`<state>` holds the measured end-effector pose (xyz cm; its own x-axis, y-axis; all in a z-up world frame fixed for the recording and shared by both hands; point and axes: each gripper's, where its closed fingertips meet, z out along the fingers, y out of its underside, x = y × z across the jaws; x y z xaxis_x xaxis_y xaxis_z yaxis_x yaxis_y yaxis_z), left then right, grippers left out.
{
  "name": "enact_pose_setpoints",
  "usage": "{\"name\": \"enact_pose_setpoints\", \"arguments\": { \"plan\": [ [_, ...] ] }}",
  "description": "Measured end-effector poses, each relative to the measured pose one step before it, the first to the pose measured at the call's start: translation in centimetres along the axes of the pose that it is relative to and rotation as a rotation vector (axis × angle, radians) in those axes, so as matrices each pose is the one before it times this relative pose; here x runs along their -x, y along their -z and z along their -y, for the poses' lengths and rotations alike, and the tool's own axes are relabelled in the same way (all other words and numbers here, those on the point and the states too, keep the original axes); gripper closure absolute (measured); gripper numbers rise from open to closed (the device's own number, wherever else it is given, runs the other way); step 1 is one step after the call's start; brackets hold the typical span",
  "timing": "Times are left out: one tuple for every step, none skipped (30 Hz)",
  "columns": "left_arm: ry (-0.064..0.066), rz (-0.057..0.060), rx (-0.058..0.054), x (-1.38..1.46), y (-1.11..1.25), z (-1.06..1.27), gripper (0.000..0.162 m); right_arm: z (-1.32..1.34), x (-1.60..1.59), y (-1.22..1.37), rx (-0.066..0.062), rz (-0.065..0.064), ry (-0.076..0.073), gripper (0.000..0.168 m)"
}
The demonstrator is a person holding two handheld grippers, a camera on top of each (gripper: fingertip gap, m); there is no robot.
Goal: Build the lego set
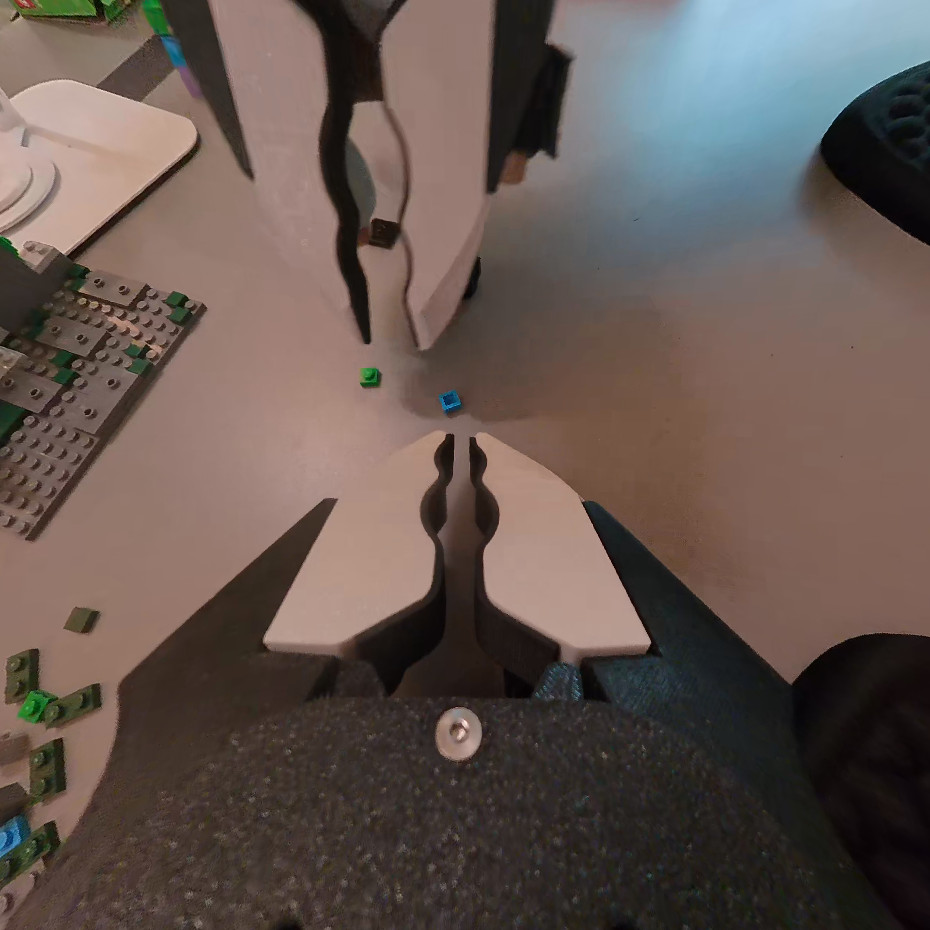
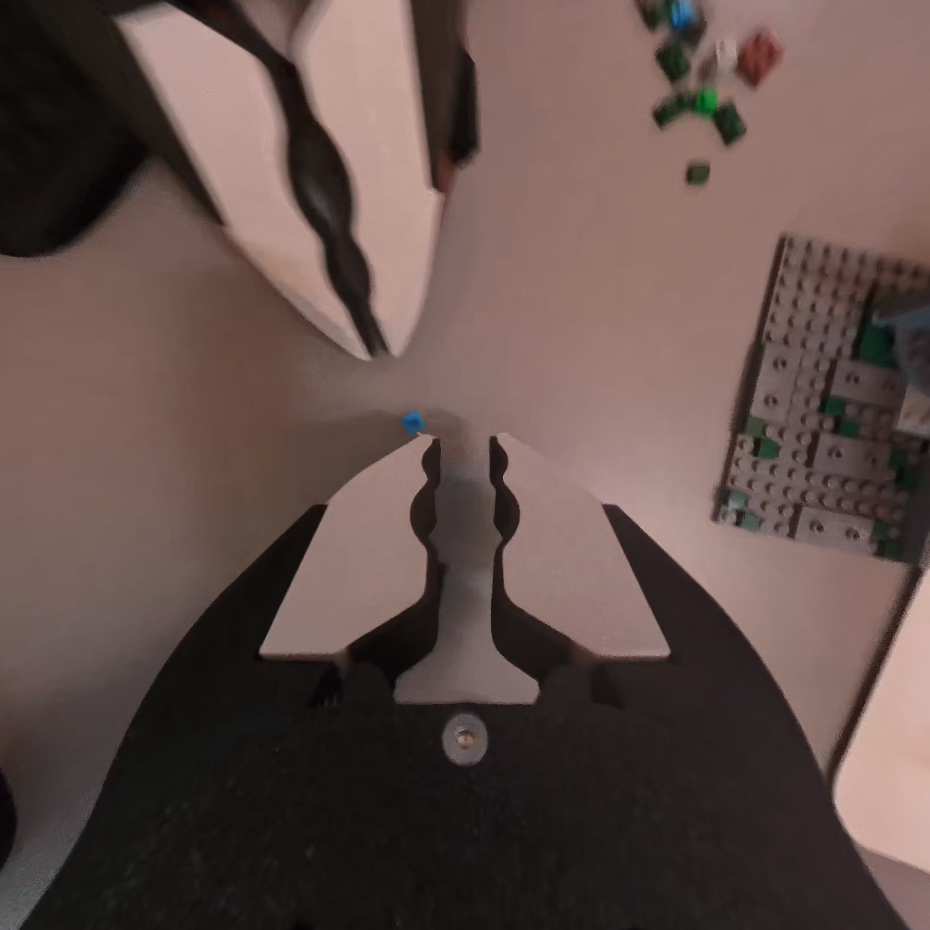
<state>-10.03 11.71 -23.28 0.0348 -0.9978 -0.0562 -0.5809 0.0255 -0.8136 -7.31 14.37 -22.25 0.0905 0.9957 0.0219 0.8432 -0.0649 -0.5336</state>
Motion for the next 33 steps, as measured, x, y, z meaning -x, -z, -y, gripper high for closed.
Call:
{"name": "enact_pose_setpoints", "arguments": {
  "plan": [
    [0.0009,-0.0015,0.0026,-0.008,-0.027,-0.027,0.156,0.407,0.796,0.198,-0.0363,0.0018,0.0286,0.15],
    [0.0013,-0.0012,0.003,0.001,-0.033,-0.026,0.156,0.161,0.736,-0.036,-0.0177,0.0,0.0226,0.15],
    [0.0009,-0.0009,0.0023,0.009,-0.021,-0.03,0.156,-0.02,0.624,-0.234,-0.0063,-0.0004,0.0161,0.15],
    [0.0002,0.0001,0.0019,-0.003,-0.03,-0.018,0.156,-0.155,0.447,-0.343,0.0019,-0.0042,0.0118,0.15],
    [-0.0005,0.0005,0.0023,-0.001,-0.019,-0.028,0.156,-0.279,0.228,-0.388,0.009,-0.009,0.0071,0.15],
    [-0.002,0.0015,0.0019,0.002,-0.021,-0.022,0.156,-0.287,0.027,-0.375,0.0106,-0.0114,0.0022,0.15],
    [-0.004,0.0026,0.0006,-0.008,-0.008,0.006,0.156,-0.222,-0.077,-0.309,0.0074,-0.0084,-0.0021,0.15],
    [-0.0045,0.0031,-0.0001,-0.017,0.005,0.005,0.157,-0.142,-0.09,-0.25,0.0042,-0.0026,-0.006,0.15],
    [-0.0037,0.0028,-0.0001,-0.008,-0.002,-0.004,0.157,-0.078,-0.077,-0.188,0.0033,0.0023,-0.0073,0.15],
    [-0.0025,0.0019,-0.0002,0.002,0.001,0.004,0.157,-0.056,-0.028,-0.153,0.0054,0.0055,-0.0044,0.15],
    [-0.0012,0.0007,-0.0001,-0.012,-0.001,0.017,0.157,-0.065,-0.059,-0.146,0.0088,0.0024,0.0001,0.15],
    [-0.0005,-0.0003,-0.0003,-0.011,-0.001,0.004,0.157,-0.089,-0.08,-0.139,0.0103,-0.0003,0.0035,0.15],
    [-0.0002,-0.0002,-0.0001,-0.001,-0.001,0.001,0.157,-0.089,-0.029,-0.122,0.0103,0.0012,0.0031,0.151],
    [-0.0001,-0.0001,-0.0007,-0.001,-0.005,0.009,0.157,-0.048,-0.011,-0.097,0.0069,0.0023,0.0005,0.153],
    [-0.0003,-0.0004,-0.0007,-0.011,0.01,0.011,0.156,0.003,0.021,-0.055,0.0021,0.0044,-0.0025,0.156],
    [-0.0009,-0.0006,-0.0007,-0.011,-0.004,0.01,0.156,-0.002,0.049,-0.027,0.0013,0.0044,-0.0055,0.158],
    [-0.0026,-0.0003,-0.001,-0.024,0.002,0.022,0.156,0.004,0.0,-0.007,0.0004,0.0001,-0.0066,0.16],
    [-0.0057,-0.0011,-0.0015,-0.062,0.001,0.032,0.156,-0.017,0.03,0.02,-0.0003,0.0009,-0.0071,0.161],
    [-0.0093,-0.0028,-0.0053,-0.117,-0.004,0.109,0.156,-0.049,0.072,0.028,-0.0014,0.0043,-0.0084,0.161],
    [-0.0126,-0.005,-0.0107,-0.178,0.006,0.213,0.155,-0.069,0.129,0.064,-0.0036,0.0093,-0.0123,0.161],
    [-0.0139,-0.0052,-0.0137,-0.228,0.004,0.285,0.155,-0.015,0.189,0.123,-0.0117,0.0157,-0.0176,0.161],
    [-0.0137,-0.0052,-0.0138,-0.237,-0.001,0.306,0.154,0.157,0.25,0.224,-0.0276,0.0226,-0.024,0.161],
    [-0.0155,-0.0054,-0.0132,-0.264,-0.009,0.326,0.154,0.314,0.315,0.321,-0.0414,0.0291,-0.0306,0.161],
    [-0.018,0.0007,-0.0127,-0.193,-0.011,0.344,0.154,0.409,0.352,0.397,-0.049,0.0321,-0.034,0.161],
    [-0.0204,0.004,-0.0147,-0.173,0.018,0.416,0.154,0.454,0.35,0.449,-0.0531,0.0307,-0.0351,0.161],
    [-0.0213,0.0065,-0.0186,-0.152,0.048,0.517,0.154,0.434,0.324,0.45,-0.0523,0.0274,-0.037,0.161],
    [-0.0227,0.0133,-0.0222,-0.05,0.091,0.595,0.154,0.4,0.349,0.424,-0.0508,0.0284,-0.0394,0.161],
    [-0.023,0.0158,-0.02,-0.008,0.111,0.614,0.154,0.442,0.417,0.398,-0.0531,0.0315,-0.0407,0.161],
    [-0.0231,0.0198,-0.0173,0.053,0.103,0.583,0.153,0.443,0.43,0.373,-0.0539,0.0294,-0.0402,0.161],
    [-0.0255,0.0223,-0.017,0.078,0.114,0.566,0.153,0.401,0.399,0.34,-0.0496,0.0253,-0.0386,0.161],
    [-0.0279,0.0215,-0.015,0.057,0.094,0.527,0.153,0.345,0.364,0.33,-0.0443,0.0211,-0.0363,0.161],
    [-0.0298,0.0248,-0.0108,0.112,0.082,0.457,0.153,0.303,0.331,0.294,-0.0403,0.0173,-0.0342,0.161],
    [-0.0312,0.0248,-0.0072,0.104,0.064,0.39,0.153,0.229,0.285,0.266,-0.0333,0.0142,-0.035,0.161]
  ]
}}
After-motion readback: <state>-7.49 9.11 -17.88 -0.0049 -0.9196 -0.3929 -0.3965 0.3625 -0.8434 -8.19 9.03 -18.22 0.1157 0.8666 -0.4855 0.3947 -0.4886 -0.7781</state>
